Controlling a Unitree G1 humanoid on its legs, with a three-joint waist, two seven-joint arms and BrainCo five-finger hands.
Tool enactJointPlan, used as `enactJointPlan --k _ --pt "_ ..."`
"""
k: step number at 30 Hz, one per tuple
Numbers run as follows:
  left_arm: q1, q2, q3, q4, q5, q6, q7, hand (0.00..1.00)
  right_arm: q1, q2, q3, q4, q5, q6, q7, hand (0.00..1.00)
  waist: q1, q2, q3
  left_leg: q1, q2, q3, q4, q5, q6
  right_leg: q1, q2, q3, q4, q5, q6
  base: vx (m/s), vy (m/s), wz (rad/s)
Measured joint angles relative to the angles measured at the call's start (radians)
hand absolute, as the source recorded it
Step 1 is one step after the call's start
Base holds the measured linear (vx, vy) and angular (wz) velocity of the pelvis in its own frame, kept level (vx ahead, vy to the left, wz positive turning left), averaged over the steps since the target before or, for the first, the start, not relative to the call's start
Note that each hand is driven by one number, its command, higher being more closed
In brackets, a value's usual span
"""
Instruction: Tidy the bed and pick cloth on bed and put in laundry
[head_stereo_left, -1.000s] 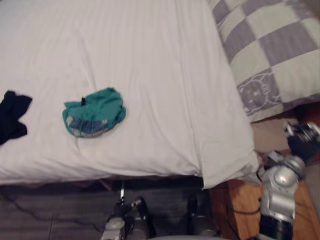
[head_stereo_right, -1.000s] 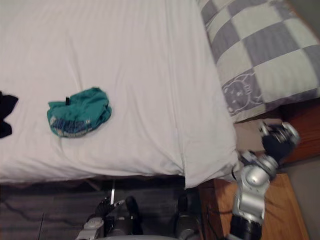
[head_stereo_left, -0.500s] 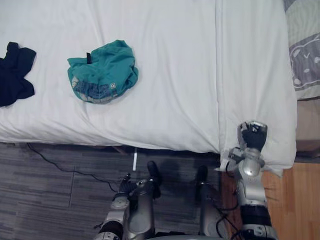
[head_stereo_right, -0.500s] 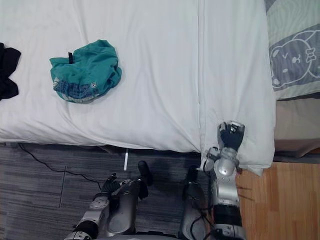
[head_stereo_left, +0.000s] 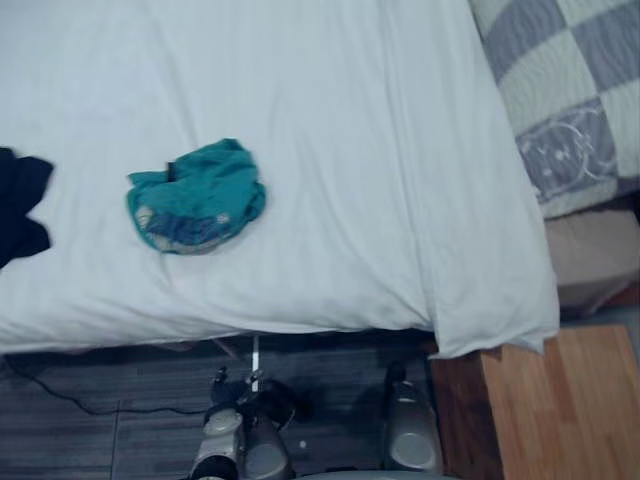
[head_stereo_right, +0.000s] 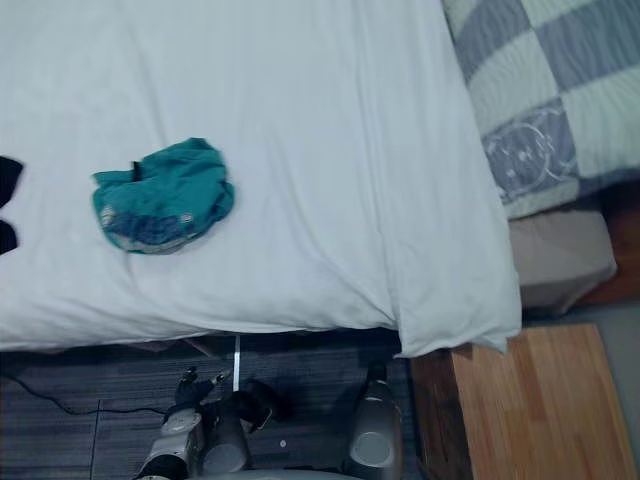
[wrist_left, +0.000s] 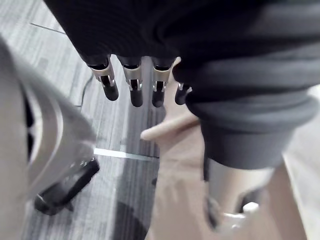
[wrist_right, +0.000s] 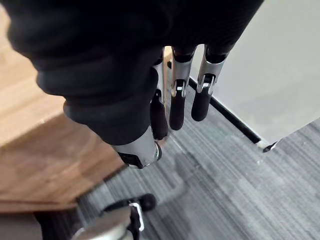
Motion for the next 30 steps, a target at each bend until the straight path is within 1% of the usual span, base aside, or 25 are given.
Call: enactJointPlan --k 1,2,3,4,5,6,7,8,9,10,11,12,14,15,16,17,18,19,21,23,24,25,27,29,30 --pt "0.004 0.000 -0.002 0.005 0.005 0.000 -0.001 0.00 0.000 -0.003 0.009 0.001 -0.006 -0.001 0.005 0.00 0.002 0.008 -0.017 -0.017 0.037 -0.055 0.009 0.002 -0.007 0.004 -0.002 -0.002 -0.005 0.004 0.006 -0.05 0.321 0.14" --pt "0.005 -0.003 -0.009 0.018 0.018 0.000 -0.003 0.00 -0.004 -0.021 0.013 0.002 -0.009 -0.009 0.007 0.00 0.003 0.016 -0.045 -0.038 0.075 -0.177 -0.006 0.021 -0.037 0.010 -0.026 -0.009 -0.011 0.017 0.029 -0.02 0.563 0.41" --pt "0.009 -0.003 -0.046 0.047 0.026 -0.003 -0.005 0.00 -0.025 -0.053 0.012 0.025 -0.008 -0.027 0.004 0.00 0.002 0.022 -0.086 -0.034 0.080 -0.343 -0.111 0.087 -0.148 0.022 -0.065 -0.016 -0.048 0.055 0.075 -0.01 0.612 0.39" --pt "0.015 -0.004 -0.062 0.054 0.029 -0.002 -0.005 0.00 -0.034 -0.068 0.013 0.037 -0.007 -0.030 0.006 0.00 0.007 0.025 -0.101 -0.014 0.079 -0.359 -0.173 0.123 -0.216 0.022 -0.072 -0.013 -0.069 0.073 0.078 -0.01 0.583 0.32" --pt "0.035 -0.005 -0.111 0.070 0.035 -0.002 -0.007 0.00 -0.047 -0.099 0.010 0.048 -0.007 -0.037 0.014 0.00 0.001 0.035 -0.132 0.035 0.046 -0.334 -0.306 0.171 -0.251 0.032 -0.115 -0.011 -0.125 0.146 0.086 -0.05 0.728 0.14" --pt "0.009 0.029 -0.152 0.093 0.037 -0.002 -0.010 0.00 -0.104 -0.096 0.004 0.085 -0.004 -0.042 0.026 0.00 -0.004 -0.017 -0.116 0.058 -0.044 -0.293 -0.293 0.148 -0.277 0.025 -0.216 0.017 -0.173 0.314 0.071 -0.09 0.770 0.07" --pt "-0.002 0.051 -0.168 0.107 0.038 -0.001 -0.008 0.00 -0.121 -0.083 0.004 0.102 -0.003 -0.038 0.028 0.00 0.000 -0.030 -0.117 0.067 -0.076 -0.276 -0.298 0.133 -0.291 0.007 -0.238 0.012 -0.188 0.411 0.049 -0.14 0.890 -0.26" --pt "-0.003 0.100 -0.171 0.123 0.039 0.001 -0.006 0.00 -0.153 -0.048 0.011 0.117 0.009 -0.038 0.006 0.00 0.006 -0.035 -0.122 0.087 -0.103 -0.214 -0.316 0.131 -0.281 -0.054 -0.242 -0.017 -0.153 0.514 -0.096 -0.10 0.527 -0.44" --pt "0.006 0.118 -0.166 0.122 0.039 0.001 -0.002 0.00 -0.151 -0.052 0.031 0.121 0.019 -0.038 0.000 0.00 0.005 -0.033 -0.121 0.114 -0.113 -0.193 -0.347 0.138 -0.268 -0.072 -0.230 -0.070 -0.084 0.474 -0.103 -0.09 0.590 -0.49" --pt "0.023 0.133 -0.166 0.121 0.039 0.001 -0.001 0.00 -0.142 -0.067 0.078 0.120 0.028 -0.034 0.007 0.00 0.002 -0.026 -0.121 0.155 -0.128 -0.168 -0.406 0.156 -0.242 -0.071 -0.193 -0.177 0.029 0.329 -0.117 -0.04 0.531 -0.31" --pt "0.041 0.137 -0.168 0.121 0.035 0.000 -0.003 0.00 -0.129 -0.068 0.121 0.115 0.035 -0.032 0.019 0.00 -0.001 -0.016 -0.123 0.200 -0.147 -0.147 -0.474 0.179 -0.219 -0.067 -0.129 -0.264 0.163 0.182 -0.109 -0.04 0.512 -0.28" --pt "0.047 0.136 -0.168 0.121 0.033 0.000 -0.006 0.00 -0.128 -0.059 0.119 0.102 0.035 -0.032 0.019 0.00 -0.002 -0.006 -0.124 0.226 -0.157 -0.133 -0.508 0.192 -0.212 -0.064 -0.077 -0.305 0.233 0.097 -0.106 -0.02 0.428 -0.27" --pt "0.060 0.114 -0.158 0.123 0.031 0.011 -0.025 0.00 -0.113 -0.040 0.126 0.030 0.034 -0.035 0.030 0.00 -0.019 0.022 -0.117 0.261 -0.165 -0.111 -0.556 0.209 -0.198 -0.035 0.104 -0.350 0.306 -0.065 -0.111 -0.04 0.273 -0.13" --pt "0.056 0.097 -0.152 0.121 0.031 0.013 -0.038 0.00 -0.102 -0.032 0.132 -0.002 0.033 -0.043 0.045 0.00 -0.027 0.022 -0.119 0.261 -0.182 -0.112 -0.556 0.209 -0.196 -0.012 0.186 -0.330 0.244 -0.120 -0.128 -0.04 0.147 0.17" --pt "0.050 0.065 -0.153 0.122 0.032 0.014 -0.052 0.00 -0.090 -0.028 0.158 -0.030 0.030 -0.047 0.053 0.00 -0.025 0.016 -0.122 0.264 -0.223 -0.113 -0.559 0.209 -0.195 0.052 0.223 -0.290 0.117 -0.169 -0.226 -0.04 0.089 0.22" --pt "0.036 0.031 -0.153 0.124 0.033 0.015 -0.065 0.00 -0.092 -0.037 0.163 -0.035 0.022 -0.047 0.061 0.00 -0.024 0.034 -0.118 0.274 -0.249 -0.115 -0.583 0.212 -0.190 0.078 0.233 -0.255 0.076 -0.179 -0.246 -0.05 0.091 0.27" --pt "0.035 -0.004 -0.170 0.124 0.034 0.011 -0.079 0.00 -0.090 -0.058 0.181 -0.040 0.022 -0.049 0.070 0.00 -0.030 0.061 -0.121 0.287 -0.269 -0.122 -0.600 0.230 -0.174 0.091 0.232 -0.232 0.062 -0.172 -0.241 -0.05 0.100 0.26" --pt "0.036 -0.031 -0.175 0.122 0.034 0.003 -0.091 0.00 -0.094 -0.068 0.192 -0.037 0.020 -0.047 0.072 0.00 -0.028 0.072 -0.121 0.280 -0.275 -0.131 -0.562 0.243 -0.162 0.105 0.215 -0.228 0.056 -0.178 -0.230 -0.02 0.034 0.27" --pt "0.045 -0.052 -0.170 0.088 0.030 -0.002 -0.091 0.00 -0.099 -0.084 0.218 -0.036 -0.009 -0.044 0.074 0.00 -0.019 0.071 -0.119 0.175 -0.204 -0.151 -0.288 0.251 -0.164 0.142 0.213 -0.220 0.015 -0.180 -0.203 -0.03 -0.074 0.08" --pt "0.056 -0.049 -0.170 0.057 0.012 -0.006 -0.090 0.00 -0.102 -0.098 0.238 -0.032 -0.018 -0.044 0.073 0.00 -0.015 0.077 -0.118 0.066 -0.142 -0.214 -0.039 0.245 -0.168 0.174 0.211 -0.218 -0.019 -0.165 -0.198 -0.04 -0.038 -0.21" --pt "0.059 -0.046 -0.170 0.055 -0.002 -0.012 -0.089 0.00 -0.107 -0.102 0.237 -0.012 -0.027 -0.043 0.073 0.00 -0.019 0.077 -0.119 0.048 -0.130 -0.222 -0.021 0.230 -0.143 0.203 0.212 -0.217 -0.060 -0.139 -0.192 -0.03 0.008 -0.32" --pt "0.059 -0.045 -0.171 0.057 -0.006 -0.015 -0.088 0.00 -0.119 -0.102 0.236 -0.006 -0.030 -0.043 0.073 0.00 -0.021 0.075 -0.120 0.050 -0.129 -0.222 -0.056 0.221 -0.128 0.217 0.212 -0.212 -0.085 -0.122 -0.191 0.00 0.024 -0.38" --pt "0.063 -0.050 -0.174 0.057 -0.006 -0.018 -0.088 0.00 -0.135 -0.103 0.236 -0.005 -0.033 -0.041 0.072 0.00 -0.021 0.078 -0.122 0.086 -0.128 -0.239 -0.375 0.219 -0.114 0.228 0.217 -0.188 -0.146 -0.082 -0.173 0.07 0.068 -0.34" --pt "0.065 -0.059 -0.174 0.065 -0.006 -0.020 -0.089 0.00 -0.143 -0.105 0.237 -0.006 -0.033 -0.041 0.072 0.00 -0.020 0.085 -0.128 0.105 -0.127 -0.309 -0.579 0.225 -0.124 0.217 0.212 -0.175 -0.145 -0.074 -0.156 0.14 0.212 -0.14" --pt "0.062 -0.057 -0.191 0.080 -0.006 -0.021 -0.088 0.00 -0.146 -0.111 0.237 0.002 -0.034 -0.042 0.071 0.00 -0.020 0.091 -0.134 0.105 -0.131 -0.379 -0.629 0.232 -0.145 0.214 0.206 -0.173 -0.144 -0.073 -0.134 0.20 0.383 -0.03"
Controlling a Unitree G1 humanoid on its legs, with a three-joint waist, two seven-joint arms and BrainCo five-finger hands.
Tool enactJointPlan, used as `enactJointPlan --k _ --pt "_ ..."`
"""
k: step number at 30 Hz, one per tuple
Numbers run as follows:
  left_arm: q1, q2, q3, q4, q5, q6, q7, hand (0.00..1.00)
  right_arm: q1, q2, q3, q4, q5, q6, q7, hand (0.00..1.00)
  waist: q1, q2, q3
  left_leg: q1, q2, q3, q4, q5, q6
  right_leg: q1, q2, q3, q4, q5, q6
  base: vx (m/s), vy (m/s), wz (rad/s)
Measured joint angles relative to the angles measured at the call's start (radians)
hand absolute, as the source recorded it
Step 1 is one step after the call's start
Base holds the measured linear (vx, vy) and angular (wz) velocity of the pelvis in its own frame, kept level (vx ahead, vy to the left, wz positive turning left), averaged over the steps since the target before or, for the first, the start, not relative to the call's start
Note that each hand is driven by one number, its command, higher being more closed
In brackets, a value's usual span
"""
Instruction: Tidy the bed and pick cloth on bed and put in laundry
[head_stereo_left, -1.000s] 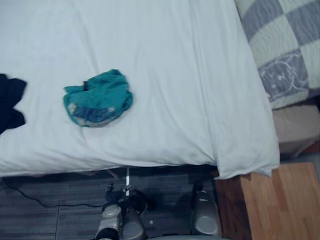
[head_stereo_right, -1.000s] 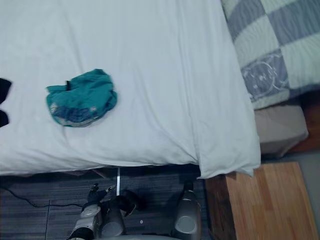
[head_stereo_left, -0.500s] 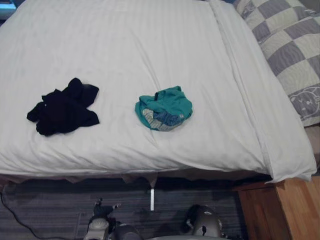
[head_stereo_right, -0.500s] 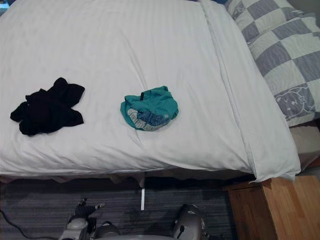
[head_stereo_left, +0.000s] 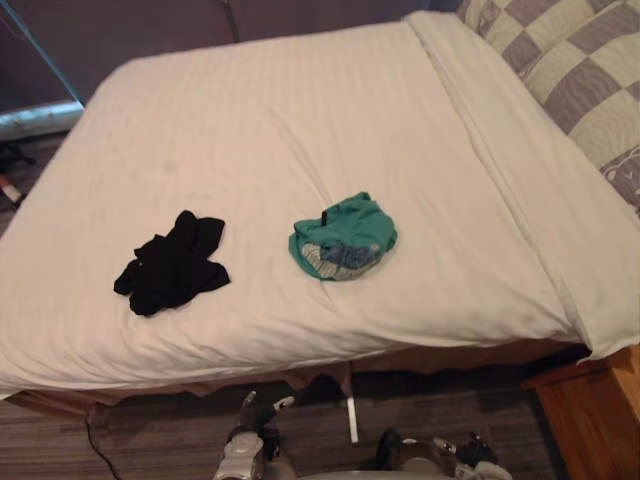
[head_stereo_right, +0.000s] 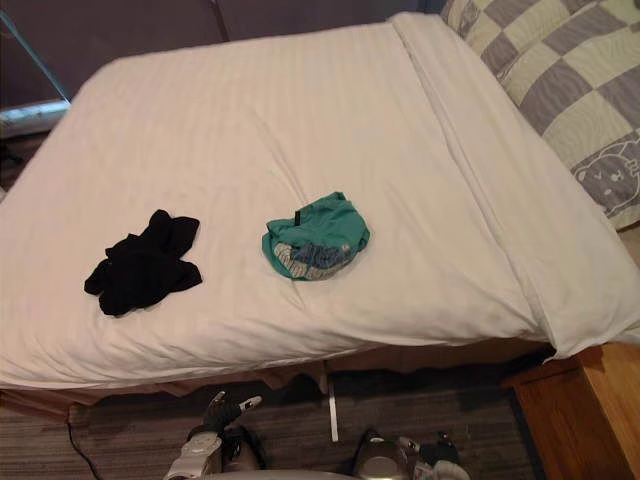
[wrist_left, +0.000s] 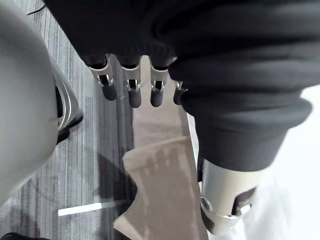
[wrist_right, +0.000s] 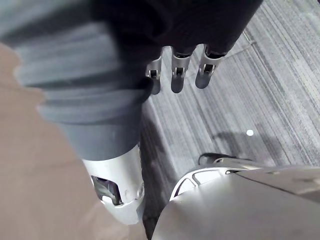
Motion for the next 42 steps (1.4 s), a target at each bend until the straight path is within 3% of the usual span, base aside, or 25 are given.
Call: enactJointPlan --k 3,4,5,6,7,8,9,10,11,13,14,17,22,25,30,31,33,34,37,39,42 --pt "0.001 0.003 -0.066 0.009 0.002 0.000 -0.002 0.00 0.007 -0.010 0.001 0.018 -0.010 0.000 0.001 0.00 -0.003 0.010 -0.013 0.021 -0.043 -0.078 -0.023 0.027 -0.031 0.019 -0.032 -0.001 0.012 -0.010 0.066 0.19 0.452 0.12" --pt "0.001 0.003 -0.123 0.027 0.002 -0.001 -0.003 0.00 0.020 -0.022 0.002 0.014 -0.011 0.000 0.009 0.00 -0.004 0.028 -0.028 0.056 -0.080 -0.099 -0.022 0.059 -0.007 0.016 -0.062 0.000 0.070 -0.031 0.103 0.28 0.649 0.21" --pt "-0.009 0.030 -0.163 0.044 0.006 -0.001 -0.006 0.00 0.015 -0.020 0.004 0.026 -0.013 0.002 0.016 0.00 -0.002 0.002 -0.026 0.098 -0.117 -0.065 -0.028 0.052 -0.072 0.007 -0.120 0.018 0.146 -0.059 0.138 0.22 0.538 0.12" --pt "-0.022 0.050 -0.177 0.048 0.014 0.001 -0.006 0.00 0.012 0.000 0.012 0.023 -0.014 0.000 0.016 0.00 -0.001 -0.041 -0.027 0.114 -0.156 -0.043 -0.032 0.047 -0.055 -0.010 -0.165 0.026 0.185 -0.053 0.132 0.18 0.435 -0.32" --pt "-0.019 0.085 -0.179 0.046 0.024 0.001 -0.005 0.00 -0.009 0.009 0.038 0.019 -0.023 0.001 0.028 0.00 0.015 -0.062 -0.033 0.141 -0.188 0.003 -0.054 0.029 -0.039 -0.060 -0.225 -0.018 0.260 -0.009 0.052 0.11 0.323 -0.61" --pt "-0.018 0.113 -0.179 0.047 0.029 0.001 -0.006 0.00 -0.036 0.005 0.075 0.014 -0.030 0.001 0.036 0.00 0.014 -0.080 -0.044 0.159 -0.193 0.029 -0.069 0.021 -0.024 -0.083 -0.268 -0.122 0.328 0.047 -0.053 0.12 0.307 -0.70" --pt "-0.021 0.129 -0.182 0.045 0.033 0.002 -0.006 0.00 -0.049 0.008 0.093 0.014 -0.034 -0.001 0.039 0.00 0.010 -0.070 -0.037 0.164 -0.195 0.027 -0.071 0.018 -0.017 -0.100 -0.276 -0.163 0.364 0.045 -0.069 0.11 0.313 -0.27" --pt "-0.035 0.167 -0.220 0.045 0.038 0.006 -0.007 0.00 -0.062 0.033 0.134 -0.006 -0.051 -0.009 0.042 0.00 -0.006 -0.068 -0.036 0.164 -0.183 0.012 -0.070 0.014 -0.009 -0.115 -0.184 -0.125 0.345 -0.010 0.028 0.09 0.214 0.08" --pt "-0.042 0.175 -0.240 0.046 0.039 0.008 -0.008 0.00 -0.061 0.044 0.158 -0.018 -0.054 -0.010 0.043 0.00 -0.006 -0.068 -0.036 0.164 -0.174 0.002 -0.070 0.012 -0.006 -0.111 -0.120 -0.082 0.303 -0.027 0.050 0.08 0.148 0.35" --pt "-0.056 0.172 -0.288 0.046 0.040 0.014 -0.025 0.00 -0.057 0.061 0.206 -0.049 -0.062 -0.021 0.064 0.00 -0.005 -0.074 -0.035 0.164 -0.202 -0.033 -0.083 0.009 0.005 -0.089 0.051 0.095 0.119 -0.027 0.044 0.09 0.025 0.67" --pt "-0.060 0.154 -0.296 0.049 0.042 0.015 -0.029 0.00 -0.061 0.056 0.222 -0.055 -0.062 -0.026 0.071 0.00 -0.009 -0.067 -0.028 0.164 -0.225 -0.052 -0.090 0.013 0.011 -0.065 0.089 0.163 0.055 -0.016 -0.029 0.10 0.034 0.70" --pt "-0.057 0.111 -0.303 0.047 0.053 0.011 -0.035 0.00 -0.104 0.046 0.277 -0.051 -0.062 -0.034 0.079 0.00 -0.002 -0.014 -0.005 0.162 -0.239 -0.063 -0.098 0.026 0.020 -0.054 0.093 0.197 0.034 0.008 -0.021 0.04 0.035 0.16" --pt "-0.044 0.103 -0.238 0.047 0.081 0.011 -0.042 0.00 -0.133 0.042 0.286 0.012 -0.062 -0.043 0.088 0.00 0.001 -0.018 -0.003 0.170 -0.229 -0.050 -0.141 0.054 0.008 -0.053 0.118 0.204 -0.005 0.023 -0.034 -0.02 -0.025 -0.06" --pt "-0.020 0.085 -0.110 0.061 0.077 0.010 -0.037 0.00 -0.142 0.056 0.114 0.072 -0.057 -0.036 0.066 0.00 0.016 -0.019 -0.004 0.204 -0.222 -0.028 -0.194 0.073 -0.001 -0.036 0.136 0.211 -0.036 0.047 -0.037 -0.01 0.006 -0.13" --pt "0.037 0.060 0.282 0.092 -0.034 0.027 -0.019 0.00 -0.079 0.065 -0.147 0.098 0.007 0.003 0.009 0.00 0.039 -0.006 -0.030 0.261 -0.222 0.026 -0.224 0.073 -0.003 0.013 0.135 0.219 -0.068 0.053 -0.029 -0.01 0.036 -0.08" --pt "0.050 0.059 0.430 0.094 -0.091 0.042 -0.016 0.00 -0.064 0.063 -0.219 0.097 0.042 0.005 -0.008 0.00 0.042 -0.005 -0.043 0.262 -0.221 0.036 -0.226 0.073 -0.003 0.015 0.134 0.221 -0.077 0.056 -0.024 -0.01 0.021 -0.10" --pt "0.054 0.060 0.625 0.094 -0.144 0.050 -0.007 0.00 -0.029 0.060 -0.312 0.098 0.089 0.016 -0.021 0.00 0.056 0.004 -0.057 0.252 -0.220 0.052 -0.227 0.069 -0.002 0.016 0.132 0.218 -0.088 0.057 -0.016 -0.02 0.019 -0.03" --pt "0.060 0.064 0.807 0.085 -0.174 0.061 0.002 0.00 -0.014 0.059 -0.379 0.098 0.121 0.026 -0.036 0.00 0.057 0.013 -0.068 0.253 -0.218 0.063 -0.229 0.057 0.001 0.018 0.132 0.211 -0.090 0.057 -0.014 -0.03 0.018 -0.02" --pt "0.079 0.094 1.096 0.067 -0.209 0.076 0.022 0.00 0.020 0.056 -0.477 0.037 0.176 0.044 -0.063 0.00 0.054 0.031 -0.097 0.255 -0.220 0.079 -0.234 0.049 0.001 0.018 0.127 0.207 -0.090 0.059 -0.013 0.02 0.018 -0.04" --pt "0.079 0.112 1.154 0.026 -0.231 0.081 0.028 0.00 0.036 0.059 -0.475 -0.059 0.186 0.044 -0.090 0.00 0.054 0.035 -0.110 0.255 -0.221 0.079 -0.234 0.049 0.000 0.018 0.125 0.202 -0.088 0.059 -0.014 0.05 0.008 0.04" --pt "0.070 0.150 1.144 -0.121 -0.265 0.079 0.058 0.00 0.069 0.059 -0.440 -0.378 0.169 0.040 -0.136 0.00 0.054 0.036 -0.139 0.255 -0.220 0.078 -0.233 0.053 0.004 0.028 0.119 0.183 -0.089 0.060 -0.014 0.06 -0.002 0.18"
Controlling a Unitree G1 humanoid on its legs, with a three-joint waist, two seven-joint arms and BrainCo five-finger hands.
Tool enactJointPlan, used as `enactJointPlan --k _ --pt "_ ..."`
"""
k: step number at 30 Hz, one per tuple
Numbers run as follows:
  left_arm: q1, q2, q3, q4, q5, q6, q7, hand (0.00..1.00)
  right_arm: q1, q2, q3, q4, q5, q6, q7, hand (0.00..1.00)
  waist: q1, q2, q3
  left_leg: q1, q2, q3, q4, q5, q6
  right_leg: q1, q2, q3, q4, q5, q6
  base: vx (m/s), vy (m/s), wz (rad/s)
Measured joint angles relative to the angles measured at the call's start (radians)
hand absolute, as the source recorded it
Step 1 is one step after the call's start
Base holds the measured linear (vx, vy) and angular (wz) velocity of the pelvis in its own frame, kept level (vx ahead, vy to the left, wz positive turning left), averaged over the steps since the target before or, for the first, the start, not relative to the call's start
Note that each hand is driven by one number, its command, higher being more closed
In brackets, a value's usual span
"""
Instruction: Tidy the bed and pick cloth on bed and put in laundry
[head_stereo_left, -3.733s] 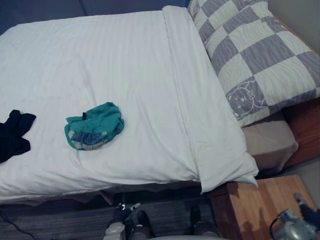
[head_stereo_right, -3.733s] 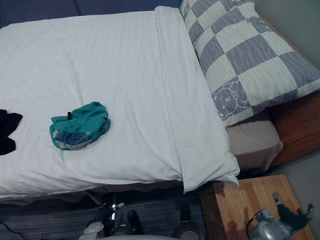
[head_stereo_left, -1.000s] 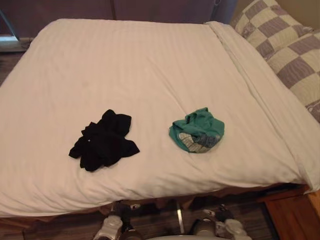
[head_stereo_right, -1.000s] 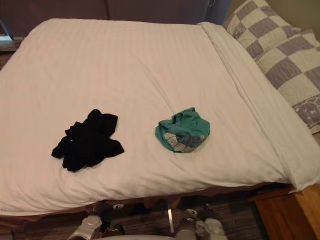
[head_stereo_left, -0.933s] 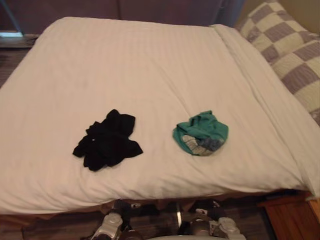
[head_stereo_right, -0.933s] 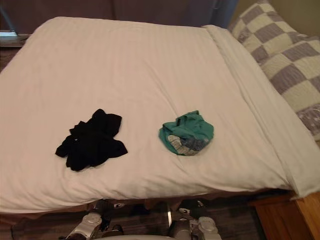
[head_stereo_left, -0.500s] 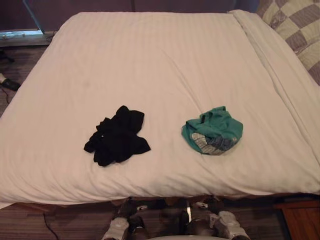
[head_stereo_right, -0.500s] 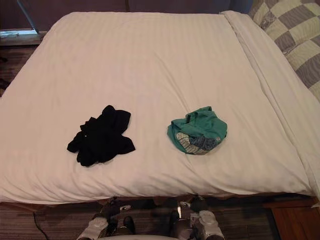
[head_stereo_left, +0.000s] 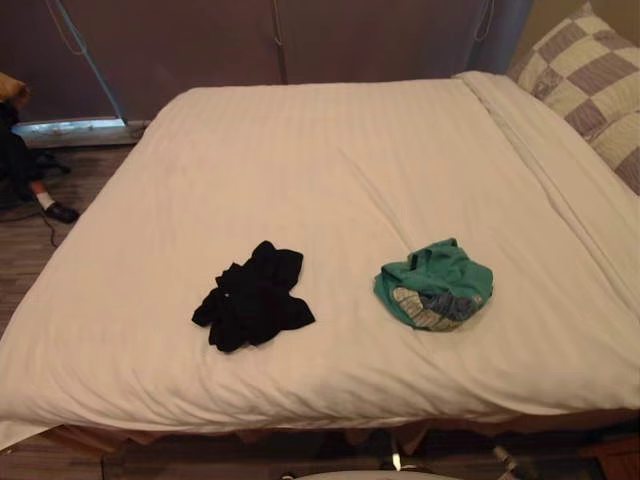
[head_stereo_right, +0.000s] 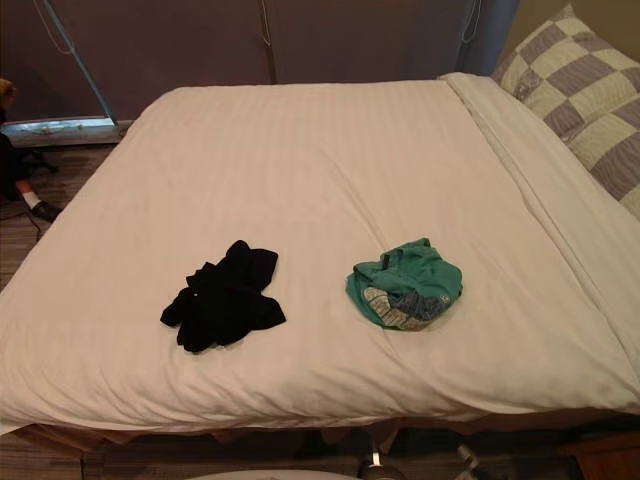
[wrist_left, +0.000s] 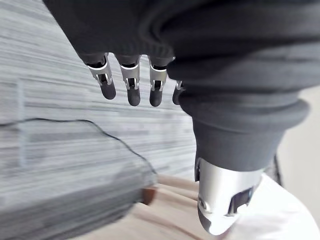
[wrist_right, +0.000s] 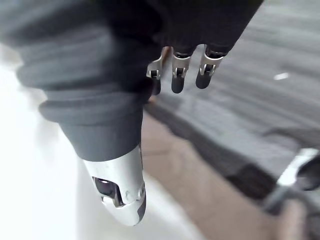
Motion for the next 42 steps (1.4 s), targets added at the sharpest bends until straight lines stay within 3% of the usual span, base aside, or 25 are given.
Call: enactJointPlan --k 3,5,6,7,9,10,11,14,20,24,28,35,36,42 --pt "0.011 0.068 -0.206 -0.271 -0.011 -0.042 0.091 0.00 0.008 -0.037 0.023 -0.334 -0.136 -0.034 -0.075 0.00 0.005 -0.012 -0.024 -0.003 -0.001 0.006 0.006 0.002 -0.001 0.006 -0.010 -0.020 0.000 -0.001 0.003 0.04 0.016 0.19" --pt "0.038 0.098 -0.279 -0.373 -0.007 -0.049 0.113 0.00 0.013 -0.049 0.041 -0.409 -0.184 -0.040 -0.091 0.00 0.005 -0.015 -0.025 -0.006 -0.002 0.005 0.006 0.002 -0.001 0.004 -0.011 -0.020 -0.001 -0.001 0.003 0.02 0.004 0.01" --pt "0.072 0.151 -0.371 -0.494 0.027 -0.067 0.131 0.00 0.022 -0.070 0.057 -0.481 -0.271 -0.040 -0.092 0.00 0.005 -0.022 -0.026 -0.008 -0.003 0.004 0.006 0.001 -0.001 0.004 -0.011 -0.019 -0.003 -0.002 0.004 0.04 0.002 0.03" --pt "0.080 0.174 -0.406 -0.532 0.046 -0.075 0.136 0.00 0.023 -0.081 0.060 -0.499 -0.308 -0.040 -0.091 0.00 0.006 -0.025 -0.028 -0.008 -0.003 0.003 0.006 0.001 -0.001 0.005 -0.011 -0.019 -0.003 -0.002 0.004 0.05 0.005 0.05" --pt "0.089 0.271 -0.545 -0.631 0.179 -0.106 0.136 0.00 0.025 -0.169 0.086 -0.525 -0.487 -0.040 -0.078 0.00 0.003 -0.028 -0.029 -0.010 -0.008 0.000 0.006 0.001 -0.001 0.003 -0.015 -0.014 -0.003 -0.002 0.005 0.02 0.005 0.01" --pt "0.088 0.281 -0.557 -0.633 0.190 -0.110 0.136 0.00 0.025 -0.180 0.090 -0.525 -0.502 -0.040 -0.075 0.00 0.003 -0.027 -0.028 -0.010 -0.008 0.000 0.007 0.001 -0.001 0.003 -0.016 -0.014 -0.003 -0.002 0.006 0.02 0.018 -0.04" --pt "0.069 0.346 -0.675 -0.641 0.261 -0.129 0.133 0.00 0.024 -0.260 0.141 -0.523 -0.598 -0.042 -0.059 0.00 0.001 -0.026 -0.027 -0.011 -0.011 0.002 0.011 -0.001 0.001 -0.001 -0.017 -0.005 -0.002 -0.001 0.007 0.00 0.012 -0.08" --pt "0.001 0.416 -0.881 -0.640 0.355 -0.146 0.121 0.00 -0.018 -0.390 0.256 -0.447 -0.702 -0.072 -0.027 0.00 -0.003 -0.019 -0.017 -0.025 -0.013 0.000 0.020 0.000 0.002 -0.027 -0.013 0.017 0.001 0.005 0.008 0.01 -0.004 -0.14" --pt "-0.178 0.501 -1.125 -0.603 0.466 -0.171 0.111 0.00 -0.200 -0.527 0.461 -0.370 -0.768 -0.095 0.003 0.00 -0.033 -0.014 0.070 -0.110 -0.012 0.018 0.057 0.007 0.013 -0.129 -0.002 0.062 0.019 0.038 -0.006 -0.03 -0.020 -0.22" --pt "-0.316 0.518 -1.209 -0.534 0.467 -0.167 0.094 0.00 -0.326 -0.577 0.557 -0.369 -0.768 -0.111 0.004 0.00 -0.047 -0.021 0.141 -0.180 -0.014 0.022 0.075 0.019 0.030 -0.203 0.000 0.075 0.032 0.060 -0.010 -0.07 -0.025 -0.11" --pt "-0.391 0.549 -1.276 -0.489 0.489 -0.164 0.079 0.00 -0.389 -0.591 0.614 -0.380 -0.765 -0.117 0.004 0.00 -0.050 -0.030 0.195 -0.239 -0.020 0.023 0.084 0.031 0.046 -0.273 -0.007 0.085 0.055 0.070 -0.013 -0.04 -0.022 -0.04" --pt "-0.439 0.534 -1.312 -0.439 0.504 -0.124 0.043 0.00 -0.444 -0.588 0.712 -0.414 -0.758 -0.117 0.007 0.00 -0.041 -0.034 0.295 -0.318 -0.020 0.035 0.102 0.037 0.052 -0.354 -0.009 0.101 0.055 0.097 -0.016 -0.01 -0.035 -0.06" --pt "-0.438 0.512 -1.312 -0.439 0.504 -0.117 0.036 1.00 -0.443 -0.581 0.715 -0.428 -0.755 -0.116 0.013 0.00 -0.038 -0.032 0.303 -0.323 -0.020 0.036 0.102 0.037 0.052 -0.359 -0.010 0.103 0.056 0.097 -0.016 0.03 -0.043 -0.03" --pt "-0.402 0.404 -1.271 -0.427 0.502 -0.117 0.027 1.00 -0.475 -0.545 0.717 -0.472 -0.732 -0.105 0.021 0.00 -0.029 -0.023 0.313 -0.337 -0.022 0.023 0.103 0.039 0.056 -0.364 -0.020 0.090 0.055 0.097 -0.016 0.05 -0.036 0.07"
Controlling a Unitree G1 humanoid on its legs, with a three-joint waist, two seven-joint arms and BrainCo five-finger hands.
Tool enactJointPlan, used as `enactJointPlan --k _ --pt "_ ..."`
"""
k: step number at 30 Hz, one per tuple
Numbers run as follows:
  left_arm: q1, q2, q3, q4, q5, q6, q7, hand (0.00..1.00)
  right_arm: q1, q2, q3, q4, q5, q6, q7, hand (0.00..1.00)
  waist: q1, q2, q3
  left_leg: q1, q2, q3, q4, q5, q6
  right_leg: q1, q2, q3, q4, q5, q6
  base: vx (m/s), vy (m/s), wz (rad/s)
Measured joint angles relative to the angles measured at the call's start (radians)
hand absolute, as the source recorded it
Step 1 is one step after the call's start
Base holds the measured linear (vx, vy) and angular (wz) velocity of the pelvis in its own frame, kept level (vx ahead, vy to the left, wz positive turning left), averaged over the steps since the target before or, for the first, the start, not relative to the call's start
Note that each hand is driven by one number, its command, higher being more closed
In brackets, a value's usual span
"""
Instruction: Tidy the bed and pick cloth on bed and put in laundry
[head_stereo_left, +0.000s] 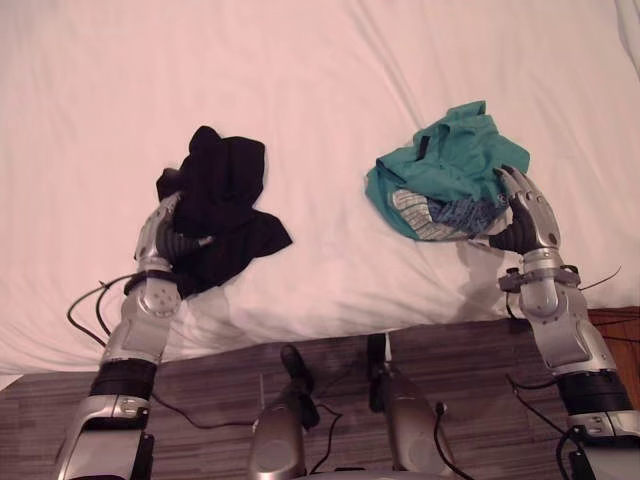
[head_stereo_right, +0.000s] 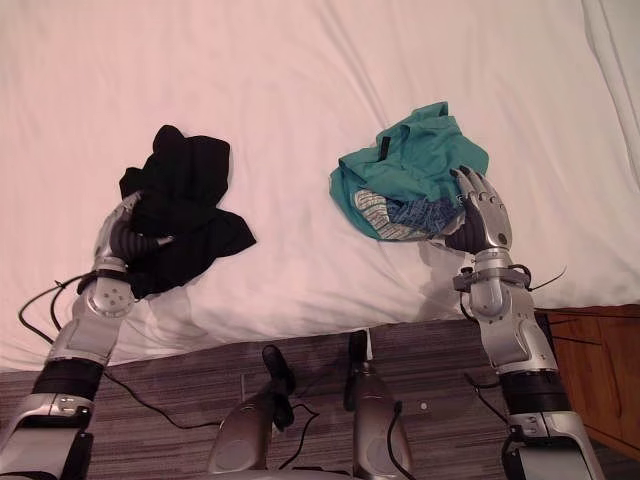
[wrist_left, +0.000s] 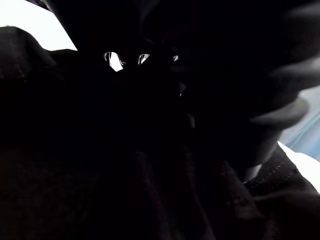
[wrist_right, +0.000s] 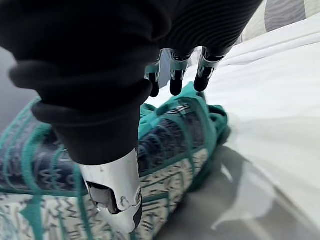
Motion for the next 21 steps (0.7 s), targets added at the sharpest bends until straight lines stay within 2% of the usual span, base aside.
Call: enactJointPlan --k 7,8,11,15,21 --pt "0.001 -0.060 0.038 -0.003 -0.009 -0.015 0.001 1.00 -0.187 0.003 0.086 0.066 0.000 0.024 0.003 0.00 0.010 0.040 0.053 -0.032 -0.008 -0.017 0.004 0.006 0.008 -0.025 -0.003 -0.005 -0.001 0.006 0.005 0.01 -0.034 0.04" --pt "0.002 -0.068 0.038 -0.003 -0.019 -0.018 0.001 1.00 -0.205 0.001 0.097 0.093 0.000 0.023 0.003 1.00 0.013 0.044 0.056 -0.035 -0.008 -0.020 0.004 0.006 0.008 -0.026 -0.003 -0.007 -0.001 0.007 0.006 0.05 -0.035 0.05" --pt "0.006 -0.092 0.039 -0.003 -0.066 -0.038 0.001 1.00 -0.279 -0.019 0.149 0.202 0.003 0.021 0.008 1.00 0.027 0.053 0.062 -0.054 -0.011 -0.028 0.006 0.007 0.010 -0.041 -0.005 -0.011 -0.003 0.010 0.010 0.07 -0.033 0.05" --pt "0.009 -0.107 0.030 -0.001 -0.125 -0.051 0.001 1.00 -0.368 -0.051 0.197 0.343 0.027 -0.011 0.021 1.00 0.026 0.054 0.062 -0.057 -0.015 -0.064 0.011 0.007 0.010 -0.033 -0.011 -0.024 -0.005 0.010 0.010 0.07 -0.028 0.10" --pt "0.013 -0.154 -0.036 0.003 -0.236 -0.057 -0.011 1.00 -0.340 -0.050 0.152 0.425 0.141 -0.012 0.046 1.00 0.031 0.056 0.063 -0.026 -0.016 -0.122 0.025 0.006 0.011 0.037 -0.018 -0.064 -0.018 0.008 0.012 0.03 -0.015 0.22"
